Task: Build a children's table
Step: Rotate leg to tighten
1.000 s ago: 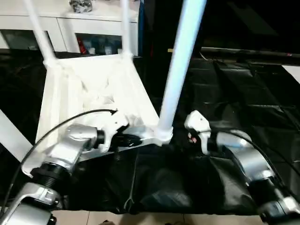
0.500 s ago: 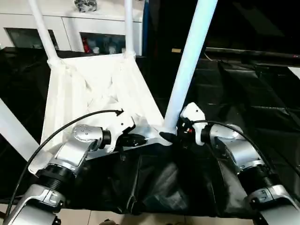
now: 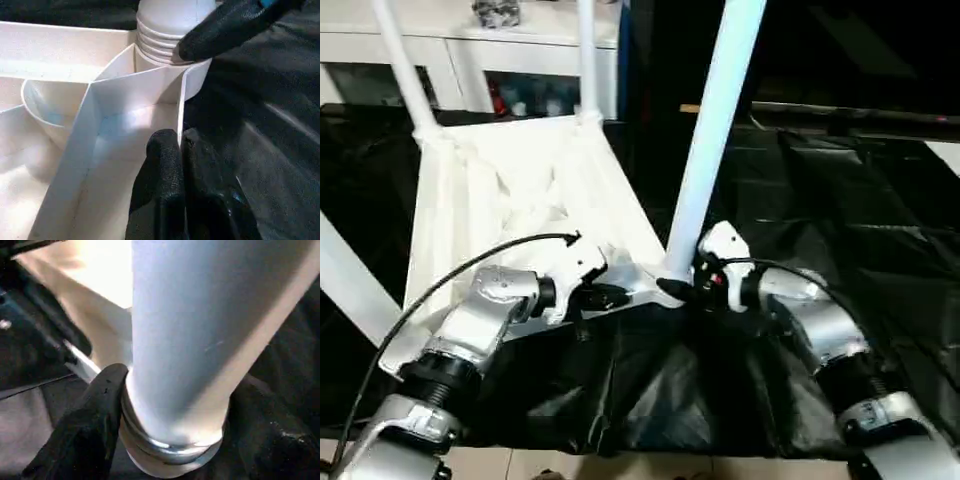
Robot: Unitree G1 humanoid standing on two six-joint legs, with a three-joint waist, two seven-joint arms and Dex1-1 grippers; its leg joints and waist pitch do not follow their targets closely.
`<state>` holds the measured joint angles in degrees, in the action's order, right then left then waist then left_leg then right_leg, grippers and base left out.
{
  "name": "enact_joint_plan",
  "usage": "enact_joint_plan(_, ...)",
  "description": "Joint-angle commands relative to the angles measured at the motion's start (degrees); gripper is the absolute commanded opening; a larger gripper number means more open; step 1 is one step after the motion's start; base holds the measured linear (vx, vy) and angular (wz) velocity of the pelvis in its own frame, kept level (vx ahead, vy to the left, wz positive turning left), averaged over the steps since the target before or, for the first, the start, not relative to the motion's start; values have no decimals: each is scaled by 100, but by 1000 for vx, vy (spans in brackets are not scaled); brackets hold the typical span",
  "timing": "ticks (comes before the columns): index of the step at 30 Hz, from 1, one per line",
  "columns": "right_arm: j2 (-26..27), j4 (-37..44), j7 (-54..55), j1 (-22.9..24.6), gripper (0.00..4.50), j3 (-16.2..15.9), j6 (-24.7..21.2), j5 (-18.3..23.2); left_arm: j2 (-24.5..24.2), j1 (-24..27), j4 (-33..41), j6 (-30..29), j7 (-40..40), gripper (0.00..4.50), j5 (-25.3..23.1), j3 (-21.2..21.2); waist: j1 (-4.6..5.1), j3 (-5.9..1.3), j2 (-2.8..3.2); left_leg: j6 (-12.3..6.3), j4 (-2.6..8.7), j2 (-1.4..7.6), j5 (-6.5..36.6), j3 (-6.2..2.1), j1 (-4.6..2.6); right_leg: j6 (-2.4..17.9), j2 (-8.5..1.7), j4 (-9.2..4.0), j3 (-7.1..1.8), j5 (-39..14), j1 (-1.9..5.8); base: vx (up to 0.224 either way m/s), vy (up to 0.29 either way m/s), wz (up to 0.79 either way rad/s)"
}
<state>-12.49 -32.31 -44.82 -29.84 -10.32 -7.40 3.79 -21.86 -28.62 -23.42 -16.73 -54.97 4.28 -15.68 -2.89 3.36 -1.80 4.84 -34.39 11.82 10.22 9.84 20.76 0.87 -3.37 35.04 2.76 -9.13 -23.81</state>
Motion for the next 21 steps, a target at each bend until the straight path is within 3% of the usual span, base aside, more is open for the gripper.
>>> enact_joint_plan(1,315,56,481,172,273,-95,-174,-123,358,1,-59,-278,698,0,-117,47,13,-359,22,60,430,86,1698,-25,-59,772,-366,-527,-199,-2573,259,0,0,0)
enact_joint_plan(3,513,29,853,220,273,-47,-228,-156,568,-64,-127,-346,988,0,-151,74,43,-319,17,108,436,70,1857,-28,-86,675,-349,-578,-180,-2898,212,0,0,0)
enact_joint_plan(4,638,-7,1080,239,273,-12,-255,-174,702,-105,-173,-389,1160,0,-175,94,58,-332,-2,102,424,45,1948,-41,-90,542,-367,-610,-160,-3230,231,0,0,0)
enact_joint_plan(7,1280,-402,2334,81,273,162,-280,-315,1332,-341,-483,-269,1828,0,-316,37,124,-319,-4,115,388,6,2113,-54,-141,290,-362,-719,-117,-3782,151,0,0,0)
enact_joint_plan(10,1407,-401,2332,2,273,-5,-15,-449,1433,-393,-494,-171,1774,0,-413,-125,143,-328,27,47,409,10,2257,-84,-134,147,-372,-772,-67,-3850,175,0,0,0)
enact_joint_plan(13,1394,-333,2274,-2,273,-19,90,-454,1408,-387,-458,-159,1716,0,-427,-142,141,-354,63,-15,467,53,2159,-87,-99,316,-381,-735,-53,-3291,223,0,0,0)
enact_joint_plan(16,1235,-135,1956,21,342,161,46,-277,1185,-288,-293,54,1344,0,-430,-143,139,-363,55,-54,474,59,2156,-78,-96,424,-396,-707,-64,-3120,234,0,0,0)
enact_joint_plan(18,875,19,1482,20,352,261,-14,-150,865,-156,-187,294,861,0,-396,-125,130,-366,48,-87,479,67,2122,-71,-85,474,-400,-697,-81,-3004,246,0,0,0)
enact_joint_plan(21,390,137,861,61,385,121,96,-193,566,-71,-170,538,434,0,-302,-82,111,-378,31,-146,483,81,1858,-42,-72,605,-404,-652,-115,-2673,262,0,0,0)
